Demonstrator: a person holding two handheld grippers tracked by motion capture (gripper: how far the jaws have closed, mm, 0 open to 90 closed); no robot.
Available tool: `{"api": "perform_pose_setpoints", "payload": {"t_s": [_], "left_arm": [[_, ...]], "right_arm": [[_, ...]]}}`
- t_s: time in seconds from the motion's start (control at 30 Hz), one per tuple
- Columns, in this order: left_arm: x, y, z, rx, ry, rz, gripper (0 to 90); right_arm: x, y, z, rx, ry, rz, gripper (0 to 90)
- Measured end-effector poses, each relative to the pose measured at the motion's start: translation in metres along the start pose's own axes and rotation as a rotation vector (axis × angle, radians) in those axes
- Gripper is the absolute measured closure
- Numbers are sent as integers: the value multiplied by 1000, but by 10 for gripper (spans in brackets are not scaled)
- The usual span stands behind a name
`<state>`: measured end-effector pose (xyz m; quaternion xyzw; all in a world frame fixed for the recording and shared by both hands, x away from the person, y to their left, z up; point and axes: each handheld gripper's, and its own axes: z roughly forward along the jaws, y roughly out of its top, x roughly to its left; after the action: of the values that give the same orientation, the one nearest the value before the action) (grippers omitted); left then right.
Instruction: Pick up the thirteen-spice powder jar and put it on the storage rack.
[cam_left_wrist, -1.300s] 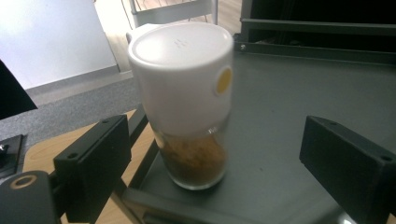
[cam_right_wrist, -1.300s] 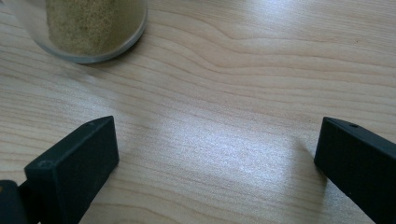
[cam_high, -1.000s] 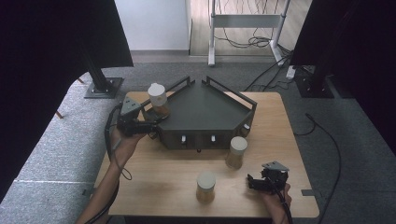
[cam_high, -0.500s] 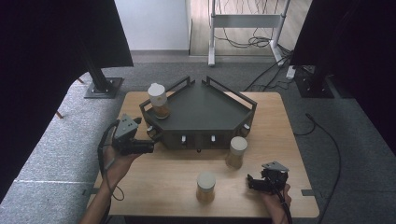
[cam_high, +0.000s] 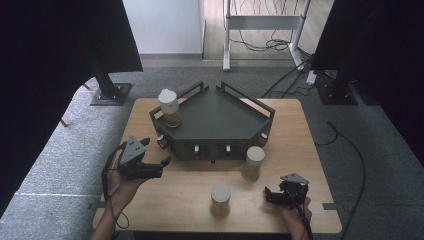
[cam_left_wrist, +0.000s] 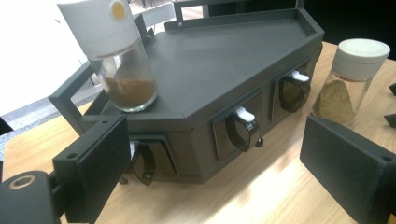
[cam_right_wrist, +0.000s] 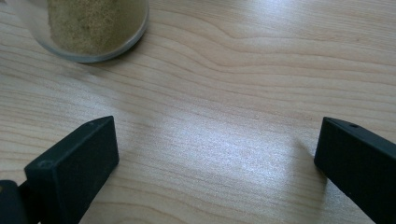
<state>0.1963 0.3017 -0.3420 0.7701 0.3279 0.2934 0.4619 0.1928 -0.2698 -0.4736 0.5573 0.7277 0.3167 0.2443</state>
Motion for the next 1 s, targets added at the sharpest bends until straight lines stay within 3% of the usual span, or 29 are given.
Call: {"api": "perform_pose_setpoints", "payload": {"t_s": [0.5, 0.8, 1.0], "left_arm": [[-10, -28, -5, 31, -23, 31, 84], [-14, -50, -2, 43, -32, -1, 84], [-20, -62, 2, 64, -17, 2, 85]], "right_arm": [[0, 0, 0, 1, -1, 2, 0], [1, 0, 0, 1, -1, 1, 0], [1, 0, 0, 1, -2, 1, 0]]}}
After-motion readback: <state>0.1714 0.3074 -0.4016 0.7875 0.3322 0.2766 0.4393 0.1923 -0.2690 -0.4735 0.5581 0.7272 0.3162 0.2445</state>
